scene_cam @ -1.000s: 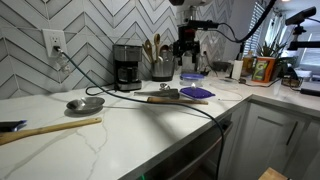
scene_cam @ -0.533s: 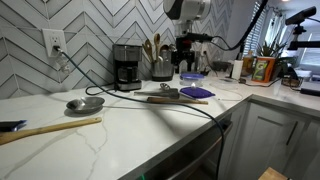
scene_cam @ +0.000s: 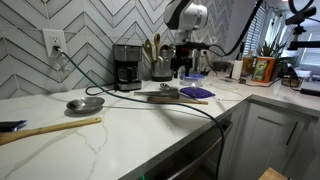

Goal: Put the silver serving spoon on the lunchbox with a light blue lid

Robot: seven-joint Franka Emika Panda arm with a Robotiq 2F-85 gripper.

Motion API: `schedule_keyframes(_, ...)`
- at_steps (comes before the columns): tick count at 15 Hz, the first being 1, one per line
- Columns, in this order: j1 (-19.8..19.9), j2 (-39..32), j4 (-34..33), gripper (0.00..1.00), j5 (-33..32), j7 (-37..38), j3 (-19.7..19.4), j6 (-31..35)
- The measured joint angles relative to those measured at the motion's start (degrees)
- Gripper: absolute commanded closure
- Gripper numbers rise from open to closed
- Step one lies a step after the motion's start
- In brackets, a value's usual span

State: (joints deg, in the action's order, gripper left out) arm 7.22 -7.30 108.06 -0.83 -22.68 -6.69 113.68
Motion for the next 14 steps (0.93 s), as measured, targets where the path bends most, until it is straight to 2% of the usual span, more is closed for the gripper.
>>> schedule_keyframes(3, 0.3, -1.7, -0.4, 0.00, 0.2, -1.2, 0.0, 2.6)
schedule_keyframes(14, 0.5, -3.0, -1.5, 0.00, 0.5, -2.4, 0.7, 2.6)
